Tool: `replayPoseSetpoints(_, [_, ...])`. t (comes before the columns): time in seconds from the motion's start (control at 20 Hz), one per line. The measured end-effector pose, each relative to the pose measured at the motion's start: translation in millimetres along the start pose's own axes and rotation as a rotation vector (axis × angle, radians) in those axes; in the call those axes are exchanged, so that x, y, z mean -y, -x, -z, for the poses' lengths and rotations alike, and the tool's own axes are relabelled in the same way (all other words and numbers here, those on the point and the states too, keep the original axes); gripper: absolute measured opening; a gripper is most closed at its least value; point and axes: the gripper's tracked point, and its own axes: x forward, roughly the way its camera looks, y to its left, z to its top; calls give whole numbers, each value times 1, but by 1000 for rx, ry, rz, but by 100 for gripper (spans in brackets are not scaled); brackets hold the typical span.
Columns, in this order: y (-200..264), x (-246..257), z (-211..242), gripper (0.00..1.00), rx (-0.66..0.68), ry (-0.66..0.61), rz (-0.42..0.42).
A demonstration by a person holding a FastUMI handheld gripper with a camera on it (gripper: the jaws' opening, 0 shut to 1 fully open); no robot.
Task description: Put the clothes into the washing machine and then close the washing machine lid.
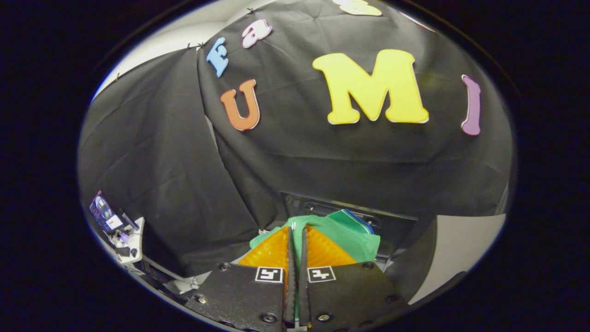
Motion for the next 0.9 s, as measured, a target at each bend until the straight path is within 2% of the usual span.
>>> replayPoseSetpoints(0.25, [-57,-6,30,7,-58,-22,9])
replayPoseSetpoints(0.5, [-101,10,62,6,-84,-32,57])
replayPoseSetpoints(0.9, [-157,53,134,7,-201,-103,184])
